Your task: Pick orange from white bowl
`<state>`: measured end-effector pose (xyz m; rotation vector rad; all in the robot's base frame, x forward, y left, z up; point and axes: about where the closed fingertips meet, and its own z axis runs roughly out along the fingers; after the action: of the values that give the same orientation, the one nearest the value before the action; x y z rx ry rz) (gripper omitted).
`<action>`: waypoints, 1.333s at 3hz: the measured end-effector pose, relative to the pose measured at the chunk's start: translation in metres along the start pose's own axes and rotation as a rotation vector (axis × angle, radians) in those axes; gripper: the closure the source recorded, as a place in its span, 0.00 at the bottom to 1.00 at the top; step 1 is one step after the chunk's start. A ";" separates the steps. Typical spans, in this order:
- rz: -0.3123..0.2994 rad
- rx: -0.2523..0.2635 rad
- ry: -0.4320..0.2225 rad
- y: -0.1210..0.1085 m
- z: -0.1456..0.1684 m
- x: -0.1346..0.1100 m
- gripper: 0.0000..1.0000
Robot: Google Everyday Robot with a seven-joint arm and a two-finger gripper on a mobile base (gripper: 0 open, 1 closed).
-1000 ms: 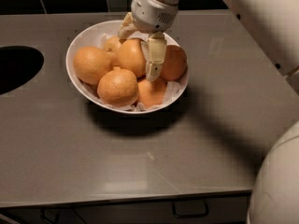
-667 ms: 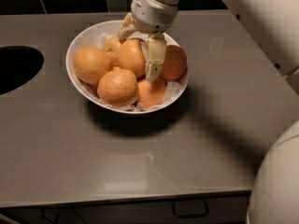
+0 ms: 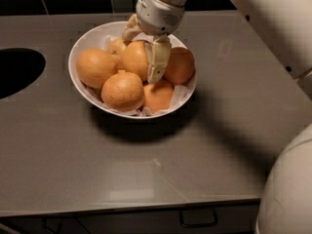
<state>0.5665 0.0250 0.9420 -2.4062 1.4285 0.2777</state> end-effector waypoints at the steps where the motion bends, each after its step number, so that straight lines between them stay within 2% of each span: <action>1: 0.003 0.003 0.008 0.002 -0.003 0.001 0.39; 4: 0.007 0.053 0.057 0.010 -0.035 -0.002 0.41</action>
Offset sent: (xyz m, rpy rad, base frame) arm -0.0205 -0.0280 0.0240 -0.0713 -0.0083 -0.0201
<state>0.5571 0.0095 0.9733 -2.3852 1.4512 0.1719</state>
